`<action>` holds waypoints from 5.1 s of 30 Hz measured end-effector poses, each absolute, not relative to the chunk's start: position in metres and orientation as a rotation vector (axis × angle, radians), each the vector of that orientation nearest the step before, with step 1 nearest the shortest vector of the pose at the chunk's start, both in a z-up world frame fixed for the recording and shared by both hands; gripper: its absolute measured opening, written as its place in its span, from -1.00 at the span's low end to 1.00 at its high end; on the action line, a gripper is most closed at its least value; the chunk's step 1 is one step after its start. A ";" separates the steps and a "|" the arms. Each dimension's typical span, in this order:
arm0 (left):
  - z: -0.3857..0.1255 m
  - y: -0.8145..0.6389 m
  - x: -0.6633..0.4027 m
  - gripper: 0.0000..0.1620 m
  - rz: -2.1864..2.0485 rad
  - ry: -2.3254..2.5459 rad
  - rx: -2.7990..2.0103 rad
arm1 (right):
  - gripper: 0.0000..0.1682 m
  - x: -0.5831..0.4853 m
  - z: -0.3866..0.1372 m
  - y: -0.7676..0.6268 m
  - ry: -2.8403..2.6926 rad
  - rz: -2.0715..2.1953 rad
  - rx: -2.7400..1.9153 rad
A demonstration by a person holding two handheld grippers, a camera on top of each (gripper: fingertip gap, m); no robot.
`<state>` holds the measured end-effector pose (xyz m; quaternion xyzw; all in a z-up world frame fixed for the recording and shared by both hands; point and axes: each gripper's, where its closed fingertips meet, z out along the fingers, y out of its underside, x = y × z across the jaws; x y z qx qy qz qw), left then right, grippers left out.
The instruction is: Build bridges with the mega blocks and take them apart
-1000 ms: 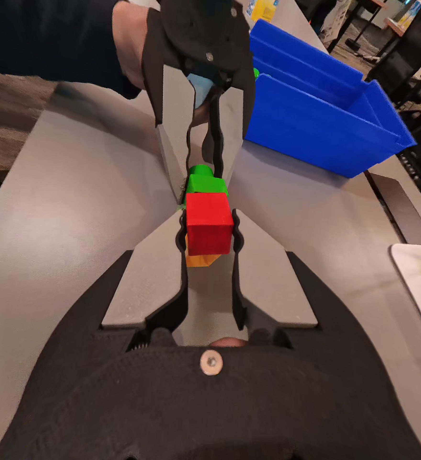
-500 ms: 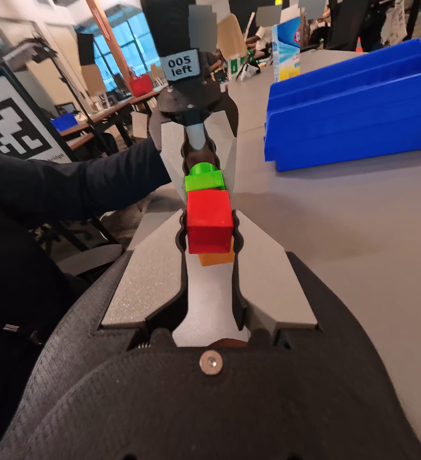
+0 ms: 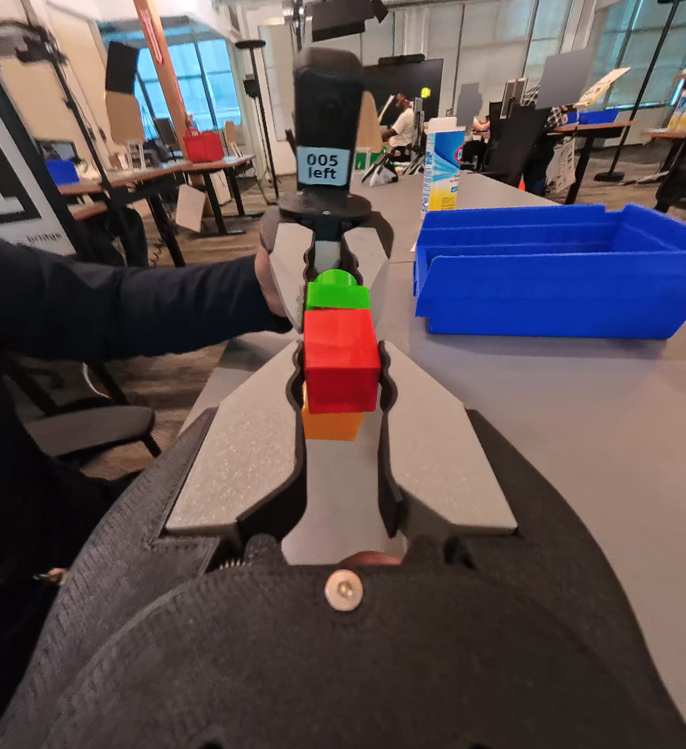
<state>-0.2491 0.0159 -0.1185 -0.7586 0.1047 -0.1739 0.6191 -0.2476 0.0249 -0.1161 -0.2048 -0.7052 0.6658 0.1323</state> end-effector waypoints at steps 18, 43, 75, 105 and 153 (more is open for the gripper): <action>-0.124 0.036 -0.229 -0.62 -0.363 0.318 -1.759 | -0.60 -0.238 -0.087 0.031 -1.973 2.076 -0.524; -0.146 0.029 -0.239 -0.62 -0.309 0.329 -1.947 | -0.60 -0.241 -0.131 0.031 -2.321 1.875 -0.700; -0.128 0.023 -0.236 -0.62 -0.310 0.270 -1.887 | -0.61 -0.239 -0.123 0.023 -2.224 1.984 -0.629; -0.120 0.038 -0.266 -0.56 -0.183 0.301 -2.030 | -0.61 -0.256 -0.121 0.054 -2.146 1.941 -0.750; -0.160 0.064 -0.246 -0.58 -0.515 0.225 -1.857 | -0.56 -0.260 -0.142 0.046 -2.227 1.950 -0.764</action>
